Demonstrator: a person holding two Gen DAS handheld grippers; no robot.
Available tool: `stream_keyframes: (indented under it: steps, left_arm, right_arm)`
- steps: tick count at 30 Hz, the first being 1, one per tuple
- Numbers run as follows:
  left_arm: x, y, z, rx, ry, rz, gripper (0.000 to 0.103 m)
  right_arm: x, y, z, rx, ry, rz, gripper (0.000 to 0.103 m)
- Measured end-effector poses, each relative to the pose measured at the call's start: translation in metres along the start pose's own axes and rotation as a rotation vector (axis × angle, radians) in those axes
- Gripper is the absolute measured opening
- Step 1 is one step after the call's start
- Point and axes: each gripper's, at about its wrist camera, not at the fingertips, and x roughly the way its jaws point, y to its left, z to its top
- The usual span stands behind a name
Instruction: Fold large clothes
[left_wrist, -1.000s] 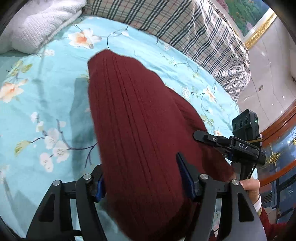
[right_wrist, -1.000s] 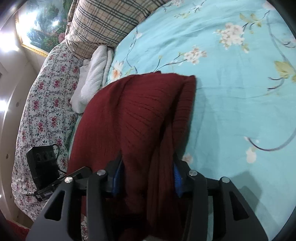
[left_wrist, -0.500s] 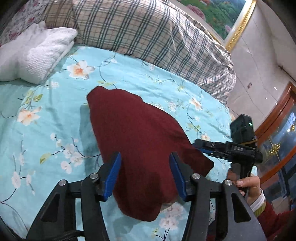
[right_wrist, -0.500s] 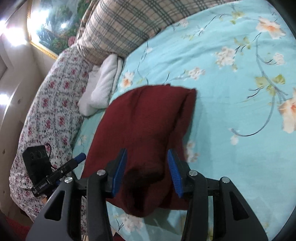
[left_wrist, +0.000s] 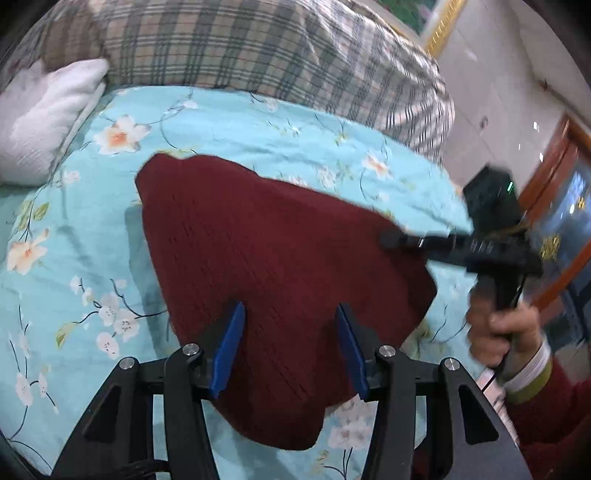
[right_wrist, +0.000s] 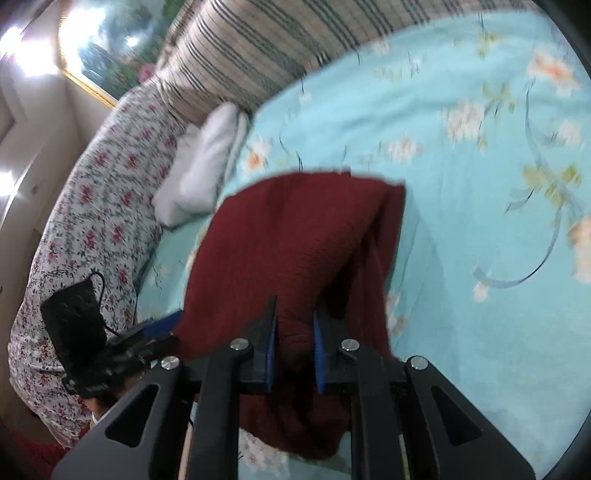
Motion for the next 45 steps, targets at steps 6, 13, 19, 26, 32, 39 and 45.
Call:
stream_keyframes:
  steps: [6, 13, 19, 26, 32, 39, 45]
  left_arm:
    - [0.029, -0.025, -0.012, 0.083, 0.029, 0.088, 0.049]
    - [0.015, -0.023, -0.010, 0.083, 0.014, 0.129, 0.052]
    - [-0.018, -0.002, 0.014, -0.047, -0.061, 0.000, 0.053]
    - [0.038, 0.026, 0.061, -0.136, 0.003, 0.079, 0.032]
    - [0.067, 0.036, 0.046, -0.079, 0.013, 0.165, 0.031]
    - [0.052, 0.028, 0.042, -0.055, 0.004, 0.158, 0.030]
    - [-0.008, 0.011, 0.014, -0.046, -0.072, 0.030, 0.029]
  right_arm:
    - [0.032, -0.032, -0.020, 0.026, 0.088, -0.122, 0.016]
    - [0.006, -0.022, -0.010, 0.045, 0.033, -0.111, 0.030]
    - [-0.019, 0.017, 0.013, -0.034, -0.077, -0.084, 0.030]
    - [0.050, 0.020, 0.039, -0.014, 0.024, -0.067, 0.030]
    - [0.087, -0.013, 0.033, 0.027, 0.052, -0.110, 0.022]
    - [0.078, -0.011, 0.034, 0.061, 0.035, -0.102, 0.012]
    - [0.031, 0.025, 0.008, -0.039, 0.025, -0.056, 0.015]
